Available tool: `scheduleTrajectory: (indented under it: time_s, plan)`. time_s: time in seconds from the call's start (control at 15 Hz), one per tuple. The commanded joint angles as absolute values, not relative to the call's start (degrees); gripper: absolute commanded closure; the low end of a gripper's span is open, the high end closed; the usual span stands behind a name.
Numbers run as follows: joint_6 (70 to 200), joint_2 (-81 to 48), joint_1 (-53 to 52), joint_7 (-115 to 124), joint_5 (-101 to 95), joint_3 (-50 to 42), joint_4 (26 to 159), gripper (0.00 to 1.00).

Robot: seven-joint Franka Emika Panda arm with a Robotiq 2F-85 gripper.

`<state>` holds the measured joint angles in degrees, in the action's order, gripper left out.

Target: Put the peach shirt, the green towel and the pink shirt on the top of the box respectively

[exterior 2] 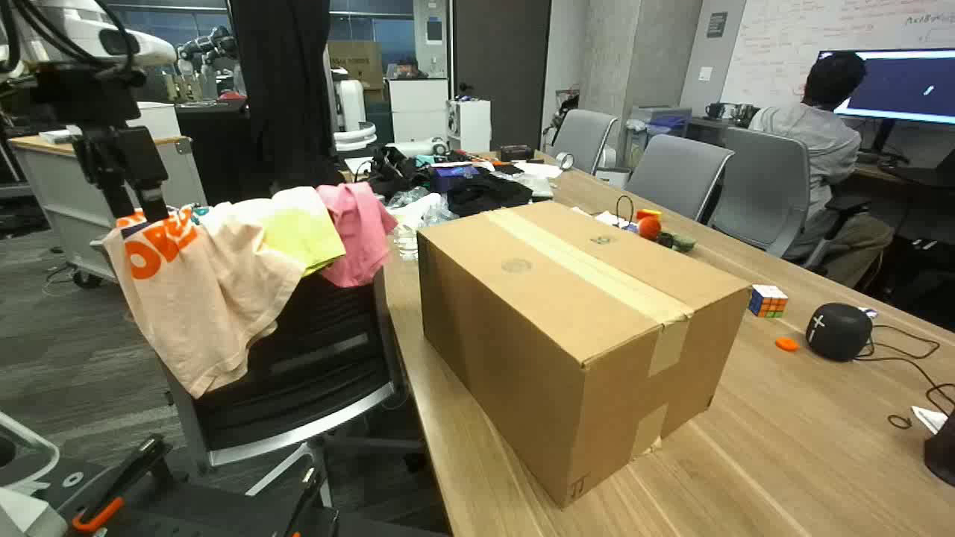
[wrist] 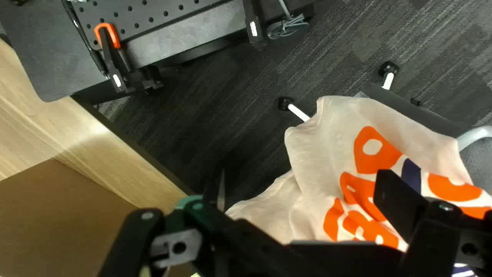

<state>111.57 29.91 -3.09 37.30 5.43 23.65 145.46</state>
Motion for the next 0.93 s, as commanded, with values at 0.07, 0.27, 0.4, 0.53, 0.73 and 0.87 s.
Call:
scheduleTrajectory:
  time_s: [0.07, 0.27, 0.4, 0.53, 0.73, 0.87]
  plan:
    - [111.6, 29.5, -5.0, 38.1, 4.4, 21.9, 145.1, 0.00]
    - [111.6, 29.6, -5.0, 38.1, 4.4, 21.9, 144.9, 0.00]
    - [112.5, 28.9, -5.8, 37.8, 4.6, 22.3, 144.9, 0.00]
    - [113.5, 27.6, -7.2, 37.5, 4.9, 22.9, 144.5, 0.00]
    - [116.8, 24.9, -9.2, 38.0, 4.7, 24.2, 143.7, 0.00]
    - [120.1, 23.5, -10.1, 38.5, 4.3, 24.7, 143.6, 0.00]
